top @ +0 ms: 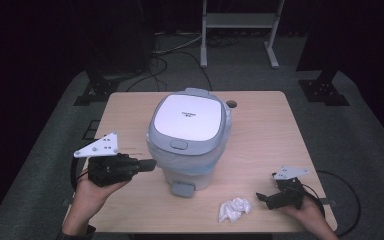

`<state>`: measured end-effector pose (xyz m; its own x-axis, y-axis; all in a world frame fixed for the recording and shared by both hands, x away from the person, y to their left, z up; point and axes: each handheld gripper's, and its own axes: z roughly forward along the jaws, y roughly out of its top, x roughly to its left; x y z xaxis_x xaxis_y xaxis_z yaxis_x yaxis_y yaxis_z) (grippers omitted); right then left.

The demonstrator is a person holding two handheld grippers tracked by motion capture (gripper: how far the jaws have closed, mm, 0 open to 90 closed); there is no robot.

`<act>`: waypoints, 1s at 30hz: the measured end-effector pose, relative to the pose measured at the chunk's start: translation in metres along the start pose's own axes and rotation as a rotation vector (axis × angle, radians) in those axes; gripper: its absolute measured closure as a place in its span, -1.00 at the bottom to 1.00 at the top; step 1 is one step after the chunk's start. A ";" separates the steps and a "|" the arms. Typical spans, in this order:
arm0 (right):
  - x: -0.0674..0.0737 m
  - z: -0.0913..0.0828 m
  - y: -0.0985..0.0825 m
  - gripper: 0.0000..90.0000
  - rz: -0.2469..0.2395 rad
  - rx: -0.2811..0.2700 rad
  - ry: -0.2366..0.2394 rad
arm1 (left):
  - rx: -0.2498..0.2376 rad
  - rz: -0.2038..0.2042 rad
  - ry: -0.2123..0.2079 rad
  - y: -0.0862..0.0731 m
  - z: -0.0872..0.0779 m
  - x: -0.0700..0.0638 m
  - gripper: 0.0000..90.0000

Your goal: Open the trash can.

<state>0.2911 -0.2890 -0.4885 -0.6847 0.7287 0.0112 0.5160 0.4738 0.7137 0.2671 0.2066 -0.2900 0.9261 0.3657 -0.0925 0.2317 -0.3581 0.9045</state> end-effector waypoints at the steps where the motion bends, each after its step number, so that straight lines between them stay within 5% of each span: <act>1: 0.000 0.000 0.000 -0.99 0.000 0.000 0.000 | -0.005 0.002 -0.001 0.004 0.000 0.000 1.00; 30: 0.000 0.000 0.000 -0.99 0.000 0.000 0.000 | -0.038 0.016 -0.027 0.045 0.024 0.012 1.00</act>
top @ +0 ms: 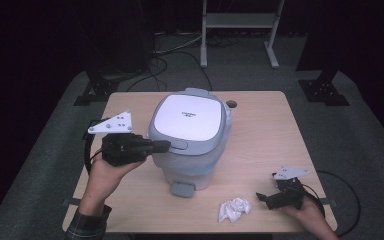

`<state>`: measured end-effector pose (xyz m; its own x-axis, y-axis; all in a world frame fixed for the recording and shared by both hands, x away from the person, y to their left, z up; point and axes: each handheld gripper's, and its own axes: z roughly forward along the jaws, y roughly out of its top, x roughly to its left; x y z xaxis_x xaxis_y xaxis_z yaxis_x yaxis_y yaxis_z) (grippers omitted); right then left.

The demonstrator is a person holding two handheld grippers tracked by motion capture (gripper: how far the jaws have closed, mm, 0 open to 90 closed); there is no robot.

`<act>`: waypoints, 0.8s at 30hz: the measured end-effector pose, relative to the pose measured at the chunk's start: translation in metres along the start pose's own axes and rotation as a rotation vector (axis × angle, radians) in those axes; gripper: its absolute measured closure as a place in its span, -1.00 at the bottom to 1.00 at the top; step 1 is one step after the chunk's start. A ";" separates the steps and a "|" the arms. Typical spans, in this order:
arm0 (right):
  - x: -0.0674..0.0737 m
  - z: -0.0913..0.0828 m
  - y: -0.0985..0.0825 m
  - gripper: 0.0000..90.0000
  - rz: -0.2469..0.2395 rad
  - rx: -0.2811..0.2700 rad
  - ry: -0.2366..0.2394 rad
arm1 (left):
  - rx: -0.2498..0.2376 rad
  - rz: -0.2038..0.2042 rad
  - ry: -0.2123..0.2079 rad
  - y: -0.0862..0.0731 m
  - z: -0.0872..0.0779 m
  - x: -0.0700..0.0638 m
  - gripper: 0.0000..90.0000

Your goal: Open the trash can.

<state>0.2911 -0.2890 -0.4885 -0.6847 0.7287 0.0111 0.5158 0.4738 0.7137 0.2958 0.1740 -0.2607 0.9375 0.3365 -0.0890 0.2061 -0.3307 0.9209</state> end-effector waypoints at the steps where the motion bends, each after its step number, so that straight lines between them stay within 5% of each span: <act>1: 0.000 0.000 0.000 -0.99 0.000 0.000 0.000 | 0.001 0.003 -0.001 0.001 0.001 0.001 1.00; 24: 0.000 0.000 0.000 -0.99 -0.001 0.000 -0.001 | 0.034 0.027 0.020 0.013 0.030 0.005 1.00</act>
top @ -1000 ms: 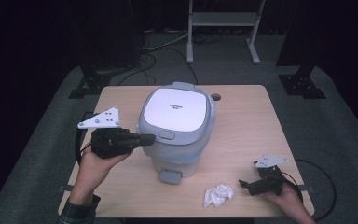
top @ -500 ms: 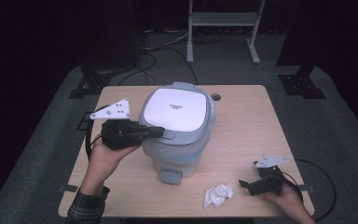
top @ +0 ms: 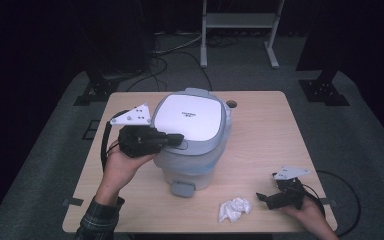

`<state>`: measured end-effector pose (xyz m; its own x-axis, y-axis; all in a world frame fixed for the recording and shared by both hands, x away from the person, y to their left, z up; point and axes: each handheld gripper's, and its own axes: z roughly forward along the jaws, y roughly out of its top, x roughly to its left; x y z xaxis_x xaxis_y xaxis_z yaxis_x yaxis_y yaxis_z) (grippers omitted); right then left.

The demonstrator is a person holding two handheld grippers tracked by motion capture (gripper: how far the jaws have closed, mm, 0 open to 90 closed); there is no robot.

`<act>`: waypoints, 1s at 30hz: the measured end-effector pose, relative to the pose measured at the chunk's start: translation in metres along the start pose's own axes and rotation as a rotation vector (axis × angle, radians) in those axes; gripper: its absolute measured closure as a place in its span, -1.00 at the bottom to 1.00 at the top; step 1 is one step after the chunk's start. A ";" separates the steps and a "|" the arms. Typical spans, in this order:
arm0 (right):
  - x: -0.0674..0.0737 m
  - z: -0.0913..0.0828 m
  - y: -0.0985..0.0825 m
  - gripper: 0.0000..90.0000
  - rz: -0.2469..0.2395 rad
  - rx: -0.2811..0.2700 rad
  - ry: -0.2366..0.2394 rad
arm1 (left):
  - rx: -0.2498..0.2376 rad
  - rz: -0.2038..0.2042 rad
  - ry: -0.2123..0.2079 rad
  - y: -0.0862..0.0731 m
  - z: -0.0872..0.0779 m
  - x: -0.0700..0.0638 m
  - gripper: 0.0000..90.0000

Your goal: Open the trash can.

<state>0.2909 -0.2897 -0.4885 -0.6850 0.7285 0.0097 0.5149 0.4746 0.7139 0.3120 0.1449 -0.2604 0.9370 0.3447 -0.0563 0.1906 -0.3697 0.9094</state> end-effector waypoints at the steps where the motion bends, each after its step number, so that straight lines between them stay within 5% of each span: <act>1: 0.000 0.000 0.000 -0.99 0.000 0.000 0.000 | 0.002 0.003 0.002 0.000 0.000 0.000 1.00; 13: 0.000 0.000 0.000 -0.99 0.000 0.000 0.000 | 0.003 -0.015 -0.018 -0.002 0.001 0.002 1.00; 23: 0.000 0.000 0.000 -0.99 0.001 0.000 -0.001 | 0.015 0.011 -0.003 0.002 0.002 0.001 1.00; 30: 0.000 0.000 0.000 -0.99 0.001 0.000 -0.002 | 0.016 0.017 -0.004 0.003 0.000 -0.007 0.61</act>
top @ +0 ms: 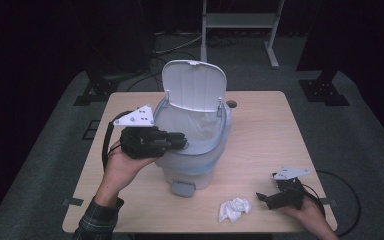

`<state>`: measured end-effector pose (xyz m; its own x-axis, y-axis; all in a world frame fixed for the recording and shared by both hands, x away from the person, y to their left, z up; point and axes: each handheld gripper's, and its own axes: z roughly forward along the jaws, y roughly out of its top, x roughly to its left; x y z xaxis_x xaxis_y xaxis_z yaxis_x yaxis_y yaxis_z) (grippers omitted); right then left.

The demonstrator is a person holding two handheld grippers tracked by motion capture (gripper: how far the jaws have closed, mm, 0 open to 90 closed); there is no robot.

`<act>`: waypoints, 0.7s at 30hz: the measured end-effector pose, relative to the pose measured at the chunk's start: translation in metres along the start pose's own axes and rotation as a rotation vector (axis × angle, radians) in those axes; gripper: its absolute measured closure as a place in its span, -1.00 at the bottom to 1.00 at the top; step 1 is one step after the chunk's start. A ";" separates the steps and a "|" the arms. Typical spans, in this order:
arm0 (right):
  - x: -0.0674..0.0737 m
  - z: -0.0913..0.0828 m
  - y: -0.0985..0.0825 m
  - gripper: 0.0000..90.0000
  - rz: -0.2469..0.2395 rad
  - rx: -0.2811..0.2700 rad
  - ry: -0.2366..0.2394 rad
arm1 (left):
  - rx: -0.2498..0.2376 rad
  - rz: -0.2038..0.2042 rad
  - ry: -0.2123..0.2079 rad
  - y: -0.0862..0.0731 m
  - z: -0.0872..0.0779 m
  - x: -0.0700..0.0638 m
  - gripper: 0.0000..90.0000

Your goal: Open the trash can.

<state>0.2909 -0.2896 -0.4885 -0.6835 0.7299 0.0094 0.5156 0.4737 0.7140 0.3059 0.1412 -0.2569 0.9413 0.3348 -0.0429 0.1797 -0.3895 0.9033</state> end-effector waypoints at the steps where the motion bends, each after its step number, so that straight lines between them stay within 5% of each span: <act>1: 0.000 0.000 0.000 -0.99 0.000 0.000 0.000 | -0.003 0.002 -0.004 0.000 -0.002 -0.001 0.57; 21: 0.000 0.000 0.000 -0.99 0.000 0.000 0.000 | -0.036 -0.008 0.039 -0.017 -0.043 -0.020 0.23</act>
<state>0.2909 -0.2896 -0.4885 -0.6835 0.7299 0.0090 0.5154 0.4738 0.7141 0.2719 0.1785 -0.2532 0.9278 0.3715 -0.0342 0.1763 -0.3559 0.9178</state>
